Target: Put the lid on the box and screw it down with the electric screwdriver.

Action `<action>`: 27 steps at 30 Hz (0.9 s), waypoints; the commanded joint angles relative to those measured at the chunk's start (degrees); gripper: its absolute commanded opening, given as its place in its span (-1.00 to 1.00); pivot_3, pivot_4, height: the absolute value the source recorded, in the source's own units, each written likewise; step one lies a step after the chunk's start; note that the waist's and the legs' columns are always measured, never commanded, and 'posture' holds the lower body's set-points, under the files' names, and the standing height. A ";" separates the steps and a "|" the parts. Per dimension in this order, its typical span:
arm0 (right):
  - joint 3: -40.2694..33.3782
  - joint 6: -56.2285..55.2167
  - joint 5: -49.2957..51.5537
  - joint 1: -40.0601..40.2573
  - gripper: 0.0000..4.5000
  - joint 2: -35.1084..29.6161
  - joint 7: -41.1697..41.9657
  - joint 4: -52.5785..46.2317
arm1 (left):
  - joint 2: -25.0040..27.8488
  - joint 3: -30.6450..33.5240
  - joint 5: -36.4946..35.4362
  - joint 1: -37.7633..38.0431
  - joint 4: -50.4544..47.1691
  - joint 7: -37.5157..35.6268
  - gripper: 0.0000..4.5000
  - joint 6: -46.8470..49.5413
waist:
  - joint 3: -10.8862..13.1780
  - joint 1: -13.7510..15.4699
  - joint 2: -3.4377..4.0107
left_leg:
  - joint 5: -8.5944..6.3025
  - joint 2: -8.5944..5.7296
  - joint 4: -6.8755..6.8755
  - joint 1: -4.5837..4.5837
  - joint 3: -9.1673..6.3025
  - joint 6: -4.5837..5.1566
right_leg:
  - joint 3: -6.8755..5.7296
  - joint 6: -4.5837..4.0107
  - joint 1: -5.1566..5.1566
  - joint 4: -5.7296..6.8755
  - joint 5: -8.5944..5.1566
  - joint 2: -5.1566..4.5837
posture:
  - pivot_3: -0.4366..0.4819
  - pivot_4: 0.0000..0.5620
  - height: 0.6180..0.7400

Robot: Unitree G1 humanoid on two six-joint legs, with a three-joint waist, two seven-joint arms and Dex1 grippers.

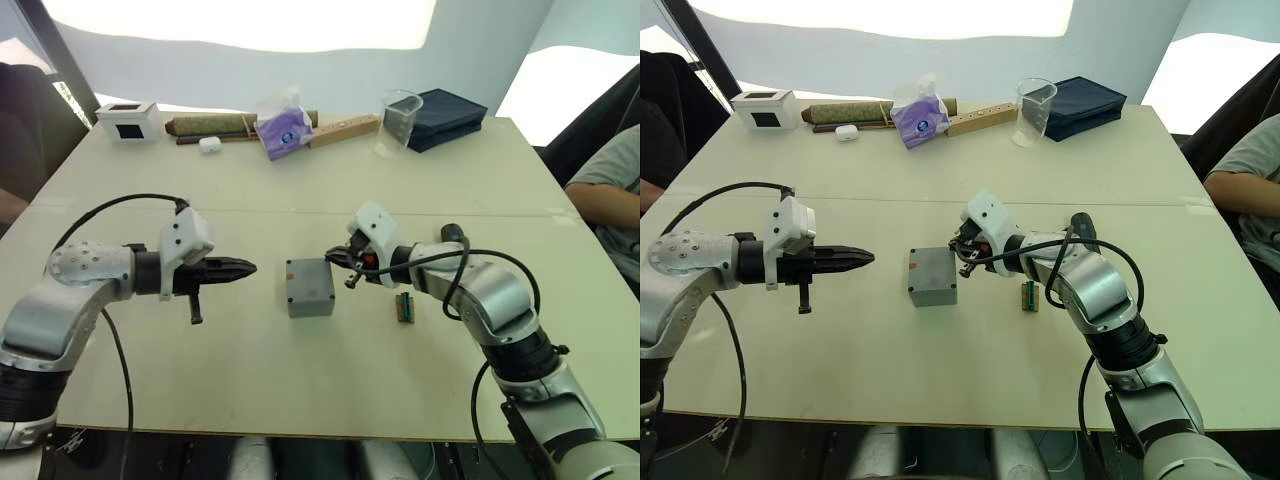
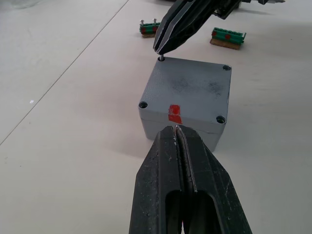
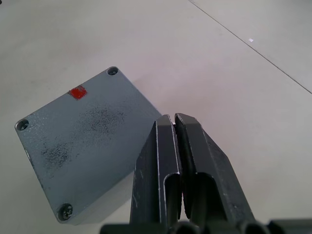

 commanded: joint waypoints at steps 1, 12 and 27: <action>-0.04 -0.14 -0.35 -0.34 -0.97 -0.14 0.47 -1.05 | 0.01 0.43 -0.40 -0.93 -2.09 0.40 -1.00 0.13 | 0.00 0.00 0.00 | 0.00 0.00 0.00 0.00 0.00 0.00 | 0.00 0.00 0.00 0.00 0.00 0.00 | -0.05 -0.47 1.00; 1.92 -1.07 -1.42 -0.13 -0.87 1.12 1.77 0.99 | -0.31 0.12 -0.29 -0.67 -2.81 1.05 -1.00 0.41 | 0.00 -0.02 0.00 | 0.00 0.00 0.00 0.00 0.00 0.00 | 0.00 0.00 0.01 0.00 0.00 0.00 | -0.05 -0.47 1.00; -8.17 7.76 2.60 -3.58 0.98 -6.37 3.32 -4.69 | -2.79 -1.10 -2.48 -5.07 -4.26 0.65 -1.00 1.55 | 0.01 0.22 0.01 | 0.00 -0.01 0.01 -0.02 0.00 0.00 | 0.00 0.00 0.01 0.00 0.00 -0.02 | -0.05 -0.47 1.00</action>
